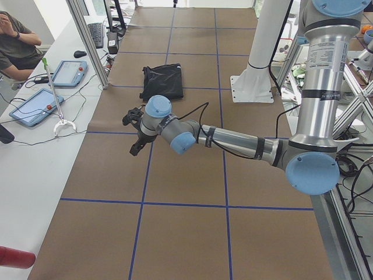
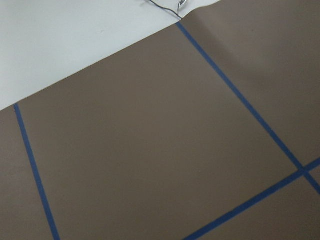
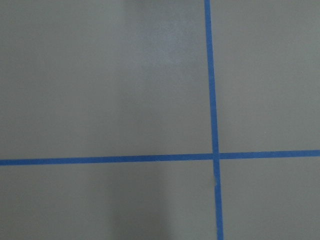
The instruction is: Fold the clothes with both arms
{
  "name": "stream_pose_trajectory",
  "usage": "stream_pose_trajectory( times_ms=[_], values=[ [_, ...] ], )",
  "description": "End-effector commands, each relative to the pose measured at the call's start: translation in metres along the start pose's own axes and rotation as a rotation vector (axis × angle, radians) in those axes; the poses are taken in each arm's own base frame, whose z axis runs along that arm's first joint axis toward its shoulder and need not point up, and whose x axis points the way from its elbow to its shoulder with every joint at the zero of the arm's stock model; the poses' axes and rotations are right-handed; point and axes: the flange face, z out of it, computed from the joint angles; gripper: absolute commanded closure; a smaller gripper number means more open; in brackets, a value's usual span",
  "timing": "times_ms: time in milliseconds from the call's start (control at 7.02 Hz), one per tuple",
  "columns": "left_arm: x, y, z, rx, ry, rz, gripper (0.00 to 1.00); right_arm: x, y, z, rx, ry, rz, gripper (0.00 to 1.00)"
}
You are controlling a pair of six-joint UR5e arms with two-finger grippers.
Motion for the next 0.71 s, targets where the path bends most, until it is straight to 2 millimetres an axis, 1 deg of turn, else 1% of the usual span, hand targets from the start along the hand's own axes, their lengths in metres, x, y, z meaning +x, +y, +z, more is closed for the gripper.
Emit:
stream_pose_trajectory(
  times_ms=[0,142,285,427,570],
  values=[
    [-0.015,0.028,-0.004,-0.065,0.086,-0.091,0.0,0.027,0.001,-0.013,-0.054,0.035,-0.082,0.0],
    [-0.018,0.031,-0.003,-0.065,0.073,-0.089,0.0,0.029,0.004,-0.011,-0.062,0.035,-0.079,0.0],
    [-0.023,0.04,-0.001,-0.069,0.066,-0.024,0.0,0.032,0.007,-0.008,-0.069,0.034,-0.076,0.0],
    [-0.042,0.053,-0.004,-0.072,0.037,0.062,0.0,0.034,0.008,-0.007,-0.073,0.033,-0.075,0.0],
    [-0.059,0.06,-0.009,-0.068,0.01,0.05,0.0,0.038,0.008,0.001,-0.091,0.034,-0.106,0.0]
  ],
)
